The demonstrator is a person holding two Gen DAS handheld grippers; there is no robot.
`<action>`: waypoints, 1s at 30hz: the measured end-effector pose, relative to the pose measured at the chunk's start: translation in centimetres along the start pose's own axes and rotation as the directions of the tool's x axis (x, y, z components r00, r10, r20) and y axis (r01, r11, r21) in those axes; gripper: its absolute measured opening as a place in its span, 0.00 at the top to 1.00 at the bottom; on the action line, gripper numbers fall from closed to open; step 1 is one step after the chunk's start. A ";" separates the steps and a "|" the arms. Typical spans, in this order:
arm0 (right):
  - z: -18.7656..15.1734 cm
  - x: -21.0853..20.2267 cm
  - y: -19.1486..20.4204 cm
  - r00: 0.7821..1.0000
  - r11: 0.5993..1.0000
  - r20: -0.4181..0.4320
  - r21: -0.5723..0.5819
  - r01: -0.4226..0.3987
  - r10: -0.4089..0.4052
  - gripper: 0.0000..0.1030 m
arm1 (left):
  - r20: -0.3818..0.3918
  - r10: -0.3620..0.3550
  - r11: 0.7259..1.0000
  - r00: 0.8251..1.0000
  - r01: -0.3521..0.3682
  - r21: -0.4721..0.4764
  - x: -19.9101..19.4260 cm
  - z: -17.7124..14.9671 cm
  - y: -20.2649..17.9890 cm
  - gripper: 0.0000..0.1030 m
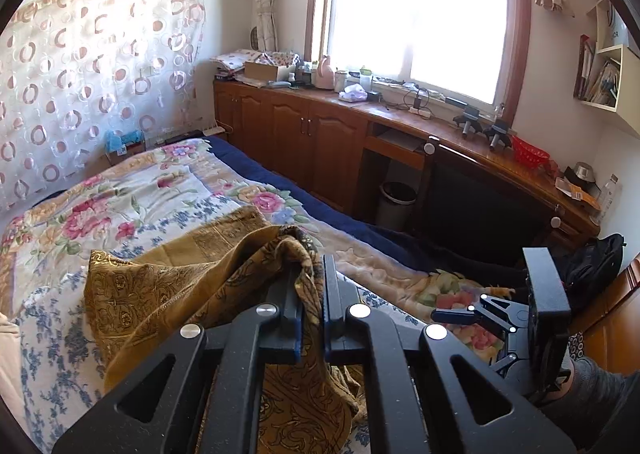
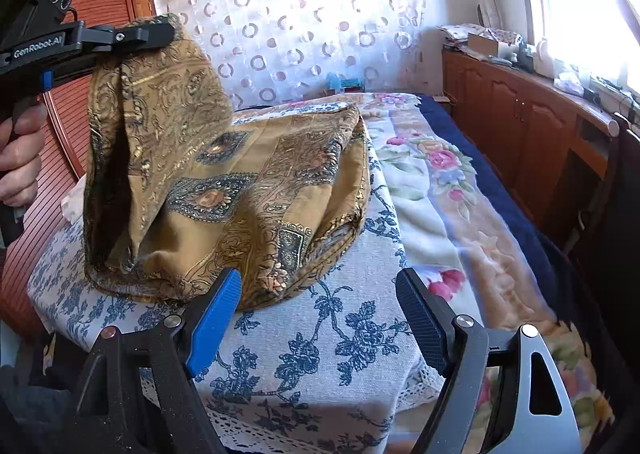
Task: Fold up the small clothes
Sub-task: 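Open the left tool and release the folded edge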
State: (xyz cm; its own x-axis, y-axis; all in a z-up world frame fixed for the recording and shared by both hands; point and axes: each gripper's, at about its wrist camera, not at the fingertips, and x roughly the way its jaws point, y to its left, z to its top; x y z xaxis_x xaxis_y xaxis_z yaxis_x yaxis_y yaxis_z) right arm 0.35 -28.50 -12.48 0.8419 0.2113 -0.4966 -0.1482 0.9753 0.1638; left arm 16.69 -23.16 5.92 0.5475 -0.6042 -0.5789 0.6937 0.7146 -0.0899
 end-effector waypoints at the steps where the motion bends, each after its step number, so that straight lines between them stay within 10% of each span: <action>1: 0.0 0.0 -0.1 1.000 1.000 -0.002 0.001 0.002 -0.002 0.21 | -0.008 -0.003 1.000 1.000 0.003 -0.007 0.3 -0.2 0.1 0.93; 8: 0.1 0.1 -0.2 1.000 1.000 -0.005 0.004 0.013 -0.013 0.21 | -0.070 0.002 1.000 0.998 -0.004 -0.024 1.5 -1.7 0.8 0.91; 17: 0.4 -0.2 -0.2 1.000 1.000 0.005 0.010 0.016 -0.016 0.21 | -0.030 0.019 0.999 0.999 -0.020 -0.031 -2.1 -4.0 2.7 0.24; 30: 2.4 1.0 2.8 0.999 0.997 0.022 -0.073 -0.028 0.030 0.21 | -0.130 0.195 0.967 0.972 -0.212 -0.140 -4.5 -13.4 9.8 0.22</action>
State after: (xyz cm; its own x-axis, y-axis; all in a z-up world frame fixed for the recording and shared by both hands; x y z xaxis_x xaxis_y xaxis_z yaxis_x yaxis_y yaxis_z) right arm 2.03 -25.72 -10.46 0.8483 0.2386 -0.4726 -0.2089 0.9711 0.1154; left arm 14.75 -8.78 -3.18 0.6062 -0.4025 -0.6859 0.4890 0.8688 -0.0777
